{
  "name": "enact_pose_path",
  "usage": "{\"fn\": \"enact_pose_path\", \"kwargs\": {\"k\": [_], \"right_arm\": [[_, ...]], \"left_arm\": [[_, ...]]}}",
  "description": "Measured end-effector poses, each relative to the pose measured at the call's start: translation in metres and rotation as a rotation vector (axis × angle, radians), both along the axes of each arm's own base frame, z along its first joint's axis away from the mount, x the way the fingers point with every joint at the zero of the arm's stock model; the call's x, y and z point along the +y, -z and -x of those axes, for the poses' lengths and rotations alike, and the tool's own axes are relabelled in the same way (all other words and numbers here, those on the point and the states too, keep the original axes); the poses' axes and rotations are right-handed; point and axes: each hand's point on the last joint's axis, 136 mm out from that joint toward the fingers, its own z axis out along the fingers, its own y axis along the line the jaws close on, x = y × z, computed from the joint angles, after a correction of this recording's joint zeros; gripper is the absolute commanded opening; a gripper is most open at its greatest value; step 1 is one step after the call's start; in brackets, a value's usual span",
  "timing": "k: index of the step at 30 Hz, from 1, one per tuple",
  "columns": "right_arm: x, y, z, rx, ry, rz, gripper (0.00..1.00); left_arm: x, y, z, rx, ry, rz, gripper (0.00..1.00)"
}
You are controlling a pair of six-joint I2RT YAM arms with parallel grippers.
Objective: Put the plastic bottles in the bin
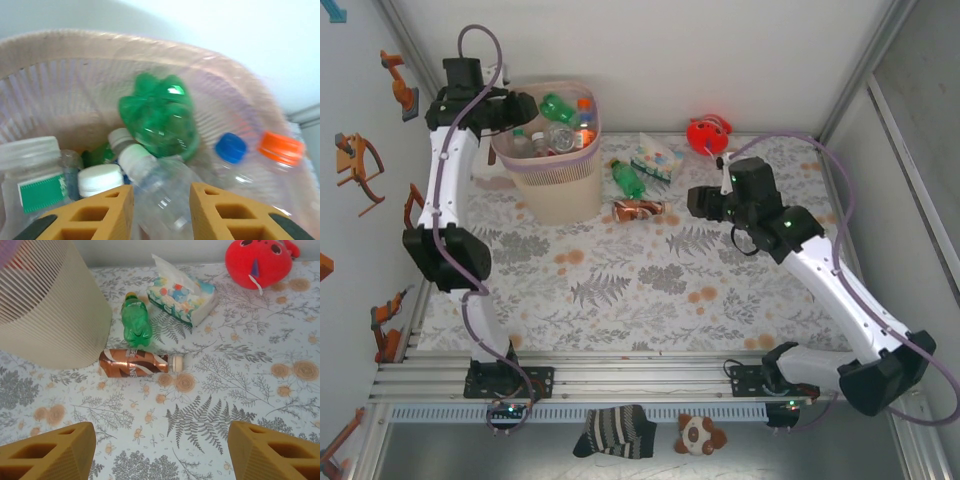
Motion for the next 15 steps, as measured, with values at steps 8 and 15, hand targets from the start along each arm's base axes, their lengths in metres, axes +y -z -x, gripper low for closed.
{"fn": "enact_pose_path", "kwargs": {"k": [8,15], "right_arm": [[0.040,0.020,-0.036,0.037,-0.125,0.029,0.70],[0.081,0.042,-0.079,0.068,-0.218,0.028,0.70]], "left_arm": [[0.007,-0.059,0.069,-0.148,0.023,0.040,0.39],[0.016,-0.045,0.132,-0.171,0.005,0.040,0.44]]}}
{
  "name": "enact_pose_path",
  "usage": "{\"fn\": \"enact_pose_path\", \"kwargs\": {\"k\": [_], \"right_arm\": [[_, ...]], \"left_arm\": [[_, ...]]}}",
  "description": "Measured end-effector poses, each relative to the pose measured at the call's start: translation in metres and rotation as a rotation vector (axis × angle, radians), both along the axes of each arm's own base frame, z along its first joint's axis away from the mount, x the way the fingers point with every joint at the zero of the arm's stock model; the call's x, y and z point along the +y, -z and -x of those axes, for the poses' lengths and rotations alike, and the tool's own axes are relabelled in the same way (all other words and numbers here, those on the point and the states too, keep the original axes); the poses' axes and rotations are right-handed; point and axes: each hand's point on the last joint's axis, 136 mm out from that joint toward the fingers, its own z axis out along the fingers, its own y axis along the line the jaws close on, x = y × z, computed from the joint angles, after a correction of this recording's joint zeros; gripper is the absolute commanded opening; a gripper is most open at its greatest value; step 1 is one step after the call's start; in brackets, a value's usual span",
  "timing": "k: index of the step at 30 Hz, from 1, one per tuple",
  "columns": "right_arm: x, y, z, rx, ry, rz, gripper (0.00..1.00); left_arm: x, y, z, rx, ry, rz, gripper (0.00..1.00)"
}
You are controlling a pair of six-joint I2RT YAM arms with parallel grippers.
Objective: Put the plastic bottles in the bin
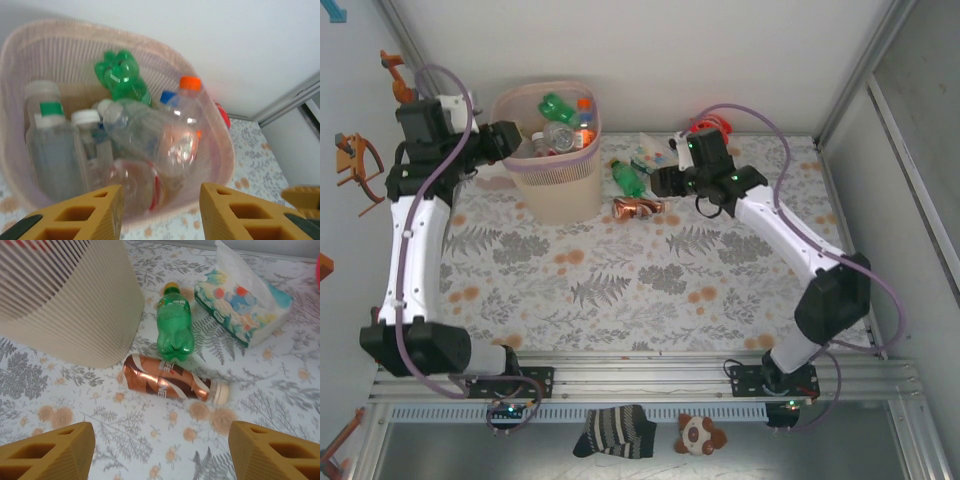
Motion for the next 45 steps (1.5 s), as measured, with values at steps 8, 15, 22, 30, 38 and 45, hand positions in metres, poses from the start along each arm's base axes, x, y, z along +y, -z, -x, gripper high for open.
{"fn": "enact_pose_path", "kwargs": {"k": [8,15,22,30,38,45], "right_arm": [[0.040,0.032,-0.052,0.028,-0.060,-0.007,0.72],[0.059,0.087,-0.091,0.062,-0.082,0.042,0.77],[0.070,0.142,-0.117,0.092,-0.094,0.093,0.84],[0.080,0.174,-0.140,0.098,-0.093,0.103,0.83],[0.081,0.199,-0.141,0.144,-0.089,0.099,0.76],[0.083,0.213,-0.138,0.181,-0.086,0.085,0.67]], "left_arm": [[0.002,0.013,0.053,-0.021,-0.017,0.006,0.49],[0.006,0.037,0.078,0.015,-0.051,0.024,0.52],[0.005,0.058,0.089,0.071,-0.065,0.050,0.52],[0.006,0.057,0.098,0.069,-0.075,0.062,0.52],[0.006,0.069,0.102,0.103,-0.082,0.070,0.53],[0.006,0.070,0.104,0.107,-0.086,0.070,0.53]]}}
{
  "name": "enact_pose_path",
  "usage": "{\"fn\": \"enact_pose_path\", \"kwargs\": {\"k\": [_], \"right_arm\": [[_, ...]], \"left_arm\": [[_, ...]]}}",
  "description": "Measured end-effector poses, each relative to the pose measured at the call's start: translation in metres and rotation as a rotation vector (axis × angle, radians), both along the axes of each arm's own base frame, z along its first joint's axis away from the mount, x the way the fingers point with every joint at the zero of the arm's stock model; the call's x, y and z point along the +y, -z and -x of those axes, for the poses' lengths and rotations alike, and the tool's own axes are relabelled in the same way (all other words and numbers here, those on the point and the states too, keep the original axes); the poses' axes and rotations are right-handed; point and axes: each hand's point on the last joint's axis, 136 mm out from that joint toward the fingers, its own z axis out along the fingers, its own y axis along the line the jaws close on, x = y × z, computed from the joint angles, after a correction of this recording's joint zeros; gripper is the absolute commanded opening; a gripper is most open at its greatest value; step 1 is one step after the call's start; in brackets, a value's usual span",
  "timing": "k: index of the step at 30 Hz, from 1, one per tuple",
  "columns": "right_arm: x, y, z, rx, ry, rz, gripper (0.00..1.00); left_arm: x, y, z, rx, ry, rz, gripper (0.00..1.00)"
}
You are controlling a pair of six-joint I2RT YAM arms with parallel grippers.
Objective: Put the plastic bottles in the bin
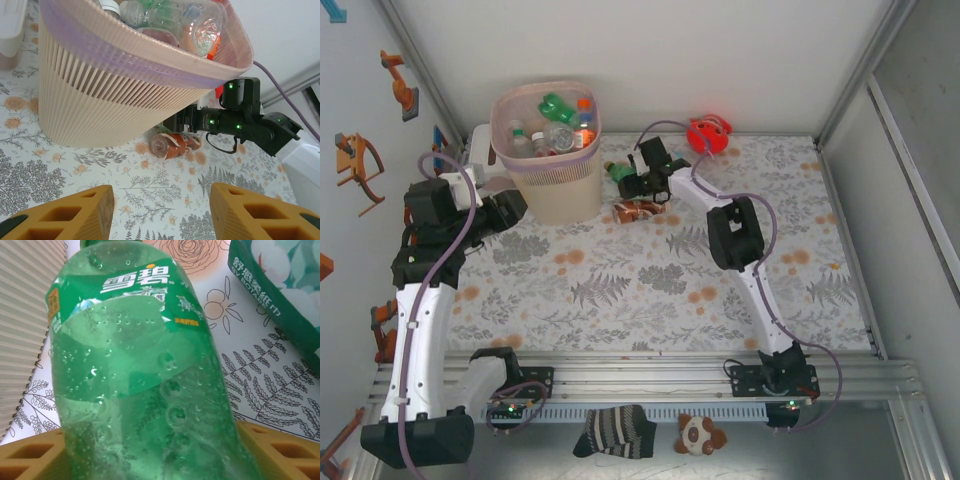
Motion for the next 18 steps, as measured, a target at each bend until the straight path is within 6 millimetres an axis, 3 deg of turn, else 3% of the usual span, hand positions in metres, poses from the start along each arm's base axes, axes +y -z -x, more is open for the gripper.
{"fn": "enact_pose_path", "kwargs": {"k": [10,13,18], "right_arm": [[-0.003,-0.014,0.006,-0.012,-0.002,-0.006,0.60],[-0.009,-0.034,0.015,-0.029,-0.009,-0.005,0.59],[-0.020,-0.087,0.035,-0.112,-0.041,-0.018,0.59]], "left_arm": [[0.000,-0.003,0.002,-0.008,-0.002,0.003,0.54],[0.000,-0.003,0.002,-0.009,-0.001,0.004,0.54],[-0.001,-0.006,0.000,-0.013,0.004,0.006,0.53]]}}
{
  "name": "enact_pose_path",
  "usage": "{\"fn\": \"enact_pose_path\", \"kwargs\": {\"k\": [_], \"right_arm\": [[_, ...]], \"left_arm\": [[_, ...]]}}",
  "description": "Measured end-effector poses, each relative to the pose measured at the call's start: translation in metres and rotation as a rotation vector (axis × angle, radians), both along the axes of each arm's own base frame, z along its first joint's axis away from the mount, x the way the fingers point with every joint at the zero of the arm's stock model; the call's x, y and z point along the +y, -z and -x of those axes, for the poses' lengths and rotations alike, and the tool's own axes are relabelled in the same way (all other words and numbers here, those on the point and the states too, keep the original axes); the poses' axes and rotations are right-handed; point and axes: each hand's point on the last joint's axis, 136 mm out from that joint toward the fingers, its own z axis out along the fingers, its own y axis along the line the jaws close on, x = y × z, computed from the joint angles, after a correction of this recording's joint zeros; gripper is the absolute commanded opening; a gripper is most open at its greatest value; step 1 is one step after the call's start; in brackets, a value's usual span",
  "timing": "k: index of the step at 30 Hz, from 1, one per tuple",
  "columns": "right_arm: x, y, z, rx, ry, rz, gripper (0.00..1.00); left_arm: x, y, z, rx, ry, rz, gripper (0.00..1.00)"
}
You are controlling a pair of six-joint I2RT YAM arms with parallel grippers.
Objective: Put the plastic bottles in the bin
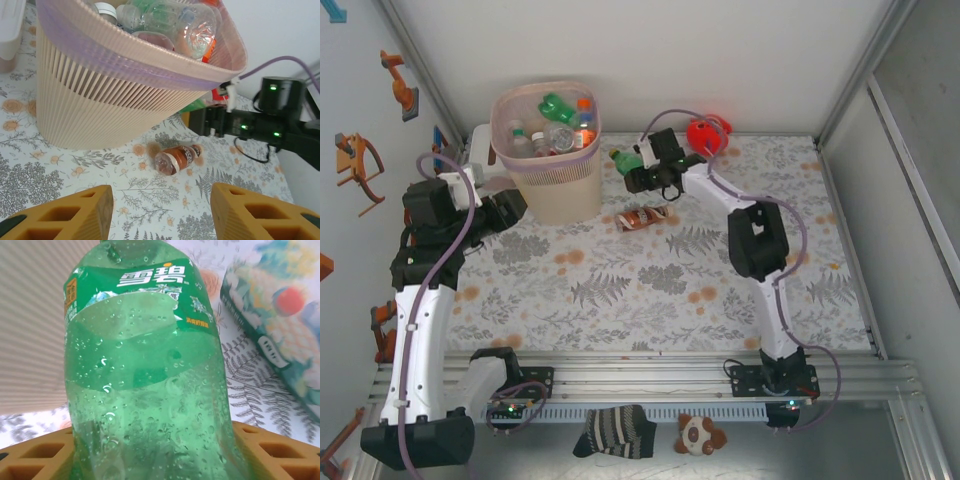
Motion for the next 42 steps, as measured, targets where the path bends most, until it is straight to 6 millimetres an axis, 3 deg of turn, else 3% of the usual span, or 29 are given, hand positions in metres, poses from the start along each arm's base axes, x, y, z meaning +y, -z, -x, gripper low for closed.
{"fn": "enact_pose_path", "kwargs": {"k": [7,16,23,28,35,42], "right_arm": [[-0.027,-0.069,0.040,-0.165,-0.078,0.038,0.53],[-0.053,-0.113,0.108,-0.422,-0.365,0.208,0.52],[-0.037,-0.134,0.166,-0.650,-0.686,0.405,0.50],[-0.025,-0.148,0.205,-0.825,-0.865,0.534,0.50],[-0.020,-0.184,0.247,-1.076,-1.003,0.669,0.50],[-0.016,-0.216,0.284,-1.303,-1.105,0.761,0.48]], "left_arm": [[-0.004,-0.020,-0.005,-0.044,0.034,-0.003,0.55],[-0.029,-0.053,-0.002,-0.148,0.233,-0.028,0.54],[-0.062,-0.073,0.009,-0.217,0.454,-0.061,0.56],[-0.096,-0.072,0.027,-0.238,0.640,-0.074,0.58],[-0.130,-0.073,0.051,-0.243,0.833,-0.061,0.65],[-0.164,-0.079,0.090,-0.276,1.033,-0.071,0.69]]}}
